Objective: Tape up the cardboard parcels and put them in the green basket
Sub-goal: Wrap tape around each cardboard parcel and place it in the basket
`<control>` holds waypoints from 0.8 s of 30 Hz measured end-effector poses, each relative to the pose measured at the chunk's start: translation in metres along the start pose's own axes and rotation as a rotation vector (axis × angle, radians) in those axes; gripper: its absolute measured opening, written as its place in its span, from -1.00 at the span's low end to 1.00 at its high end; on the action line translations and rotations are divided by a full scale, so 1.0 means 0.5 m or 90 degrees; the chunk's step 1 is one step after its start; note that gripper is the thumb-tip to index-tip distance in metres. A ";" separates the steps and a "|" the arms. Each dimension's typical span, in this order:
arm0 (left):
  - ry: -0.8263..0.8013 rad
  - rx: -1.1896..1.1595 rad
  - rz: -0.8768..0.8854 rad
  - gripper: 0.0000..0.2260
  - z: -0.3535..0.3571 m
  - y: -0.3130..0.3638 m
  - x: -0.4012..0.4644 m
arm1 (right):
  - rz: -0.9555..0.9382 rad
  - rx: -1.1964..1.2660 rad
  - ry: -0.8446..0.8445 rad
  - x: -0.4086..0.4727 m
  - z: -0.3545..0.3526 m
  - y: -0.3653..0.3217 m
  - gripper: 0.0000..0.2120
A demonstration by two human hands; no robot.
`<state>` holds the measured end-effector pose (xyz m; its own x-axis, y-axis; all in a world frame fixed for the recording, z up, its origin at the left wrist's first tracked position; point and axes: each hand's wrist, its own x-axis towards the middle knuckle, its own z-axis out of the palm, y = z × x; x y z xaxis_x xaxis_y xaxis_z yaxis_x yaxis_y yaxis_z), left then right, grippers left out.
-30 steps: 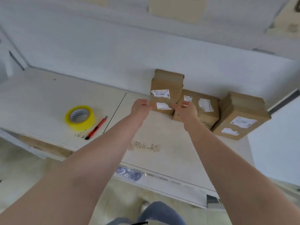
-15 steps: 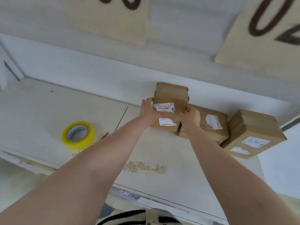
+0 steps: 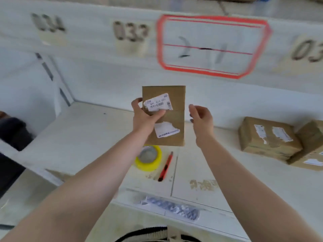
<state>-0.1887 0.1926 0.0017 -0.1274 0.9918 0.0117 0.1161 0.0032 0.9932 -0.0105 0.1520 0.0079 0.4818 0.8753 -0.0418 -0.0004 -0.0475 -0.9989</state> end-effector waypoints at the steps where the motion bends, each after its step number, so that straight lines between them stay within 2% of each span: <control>1: -0.010 -0.041 -0.040 -0.34 -0.044 -0.006 0.011 | 0.033 -0.029 -0.014 -0.014 0.017 -0.001 -0.61; 3: -0.053 -0.121 -0.148 -0.34 -0.112 -0.019 0.023 | 0.137 -0.053 -0.091 -0.046 0.045 -0.002 -0.49; 5: -0.115 -0.201 -0.239 -0.33 -0.156 -0.041 0.024 | 0.206 0.000 -0.197 -0.085 0.073 0.001 -0.53; 6: -0.133 -0.229 -0.263 -0.34 -0.170 -0.052 0.022 | 0.220 0.027 -0.217 -0.103 0.087 0.001 -0.57; 8: -0.145 -0.245 -0.280 -0.38 -0.187 -0.063 0.019 | 0.216 0.037 -0.185 -0.125 0.112 0.001 -0.62; 11: -0.107 -0.147 -0.267 -0.44 -0.186 -0.059 0.015 | 0.189 0.013 -0.107 -0.134 0.138 -0.001 -0.74; 14: -0.100 -0.075 -0.288 -0.26 -0.159 -0.036 0.012 | 0.145 -0.039 -0.055 -0.124 0.157 0.005 -0.82; 17: -0.123 -0.113 -0.290 -0.16 -0.130 -0.015 0.001 | 0.085 -0.107 -0.057 -0.120 0.195 0.014 -0.90; 21: -0.029 -0.134 -0.228 -0.38 -0.162 -0.020 0.019 | 0.034 -0.116 -0.100 -0.113 0.235 0.013 -0.89; 24: -0.135 -0.192 -0.279 -0.46 -0.239 -0.040 0.042 | 0.032 -0.120 -0.096 -0.093 0.231 0.013 -0.87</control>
<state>-0.3115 0.1980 -0.0041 0.1030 0.9104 -0.4006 -0.1934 0.4134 0.8898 -0.1340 0.1665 0.0006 0.3493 0.9307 -0.1085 0.1498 -0.1698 -0.9740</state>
